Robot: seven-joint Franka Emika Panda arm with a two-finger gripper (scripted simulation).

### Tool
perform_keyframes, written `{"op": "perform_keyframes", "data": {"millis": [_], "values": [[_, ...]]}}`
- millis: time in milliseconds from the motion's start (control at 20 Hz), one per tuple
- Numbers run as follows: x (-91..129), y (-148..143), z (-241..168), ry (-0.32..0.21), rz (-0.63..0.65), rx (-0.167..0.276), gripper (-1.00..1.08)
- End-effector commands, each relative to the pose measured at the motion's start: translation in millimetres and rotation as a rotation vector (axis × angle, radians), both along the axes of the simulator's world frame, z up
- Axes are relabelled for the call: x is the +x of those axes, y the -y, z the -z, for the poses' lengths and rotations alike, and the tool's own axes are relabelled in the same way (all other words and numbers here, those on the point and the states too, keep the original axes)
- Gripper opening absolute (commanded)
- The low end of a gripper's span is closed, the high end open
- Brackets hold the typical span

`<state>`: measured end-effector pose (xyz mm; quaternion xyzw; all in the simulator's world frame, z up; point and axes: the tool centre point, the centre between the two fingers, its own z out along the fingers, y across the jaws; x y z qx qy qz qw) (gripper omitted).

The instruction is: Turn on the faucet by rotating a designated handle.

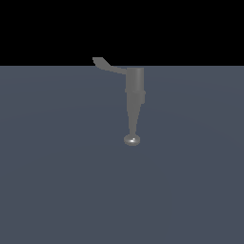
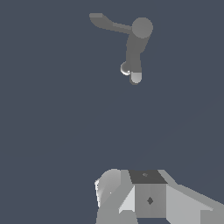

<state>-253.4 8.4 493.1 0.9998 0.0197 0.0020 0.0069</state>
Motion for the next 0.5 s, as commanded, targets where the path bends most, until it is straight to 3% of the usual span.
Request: {"op": "perform_keyframes", "data": {"millis": [0,450], "values": [[0.0,0.0,0.0,0.0,0.0,0.0,-1.0],[-3.2,-10.5,-0.9,-0.001,0.009,-0.01,-1.0]]}}
